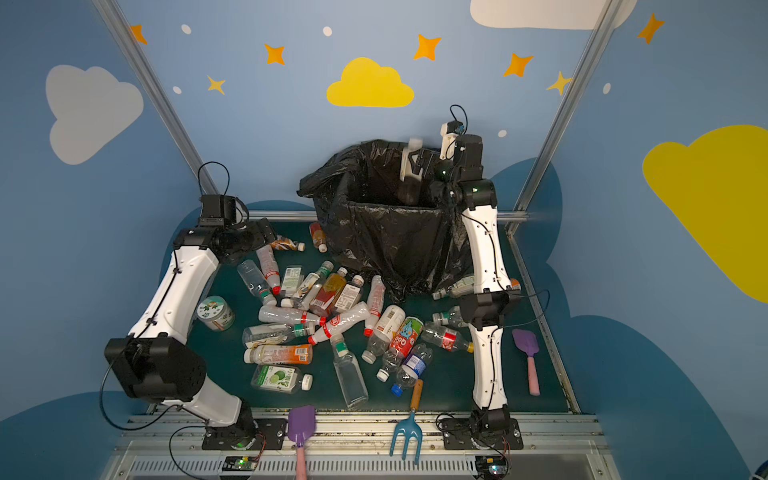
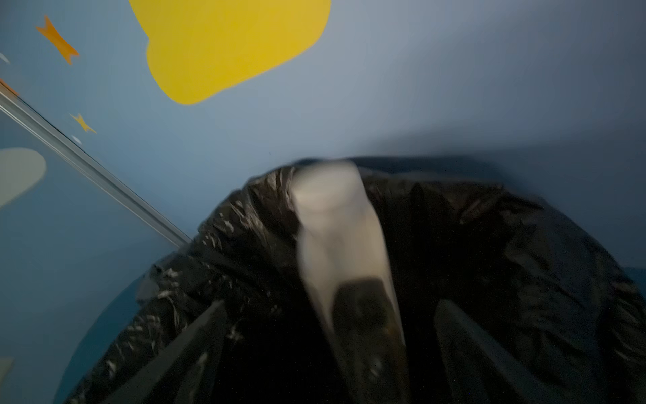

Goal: Throw the plastic bottles in the bin
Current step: 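Lift the clear square bottle with the right gripper over the bin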

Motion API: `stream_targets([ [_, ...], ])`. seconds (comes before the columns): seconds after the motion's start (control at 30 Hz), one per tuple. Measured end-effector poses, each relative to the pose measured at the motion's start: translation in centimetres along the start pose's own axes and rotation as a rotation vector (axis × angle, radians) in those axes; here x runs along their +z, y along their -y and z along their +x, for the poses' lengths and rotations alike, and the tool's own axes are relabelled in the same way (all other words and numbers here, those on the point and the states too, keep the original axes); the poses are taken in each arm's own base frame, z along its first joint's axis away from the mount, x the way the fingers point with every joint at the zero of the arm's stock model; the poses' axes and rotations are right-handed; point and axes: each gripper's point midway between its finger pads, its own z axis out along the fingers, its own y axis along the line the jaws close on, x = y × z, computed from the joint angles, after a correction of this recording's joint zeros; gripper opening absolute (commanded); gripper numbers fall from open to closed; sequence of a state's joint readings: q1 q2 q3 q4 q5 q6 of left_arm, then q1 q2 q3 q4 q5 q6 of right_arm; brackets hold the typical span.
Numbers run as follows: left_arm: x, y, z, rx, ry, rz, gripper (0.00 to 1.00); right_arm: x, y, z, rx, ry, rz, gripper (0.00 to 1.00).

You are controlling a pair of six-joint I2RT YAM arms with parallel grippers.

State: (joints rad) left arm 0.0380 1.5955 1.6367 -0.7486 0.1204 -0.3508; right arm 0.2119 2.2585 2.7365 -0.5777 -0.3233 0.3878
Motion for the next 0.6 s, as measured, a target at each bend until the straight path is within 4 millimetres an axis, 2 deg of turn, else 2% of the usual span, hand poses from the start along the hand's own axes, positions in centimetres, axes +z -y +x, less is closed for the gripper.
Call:
stream_targets([
  [0.07,0.0,0.1,0.2,0.007,-0.004,-0.001,0.95,-2.7,-0.6,0.8,0.022,-0.032,0.01,0.94],
  [0.13,0.0,0.1,0.4,0.008,-0.005,-0.002,0.91,-6.6,-2.2,0.4,0.024,-0.022,0.008,0.93],
  [0.3,0.3,-1.2,2.0,-0.004,-0.03,-0.039,0.9,-17.8,-8.6,-5.6,-0.093,0.193,-0.052,0.92],
  [0.37,0.3,-1.8,2.4,-0.01,-0.036,-0.066,0.9,-21.5,-10.2,-6.8,-0.134,0.258,-0.054,0.9],
  [0.47,0.2,-2.6,2.6,-0.014,-0.039,-0.111,0.89,-25.1,-10.7,-7.1,-0.175,0.312,-0.019,0.87],
  [0.53,0.1,-3.4,3.0,-0.02,-0.055,-0.147,0.89,-26.2,-10.1,-6.4,-0.184,0.309,0.023,0.86],
  [0.6,0.0,-4.2,3.5,-0.034,-0.074,-0.176,0.87,-26.5,-9.1,-5.2,-0.182,0.283,0.062,0.84],
])
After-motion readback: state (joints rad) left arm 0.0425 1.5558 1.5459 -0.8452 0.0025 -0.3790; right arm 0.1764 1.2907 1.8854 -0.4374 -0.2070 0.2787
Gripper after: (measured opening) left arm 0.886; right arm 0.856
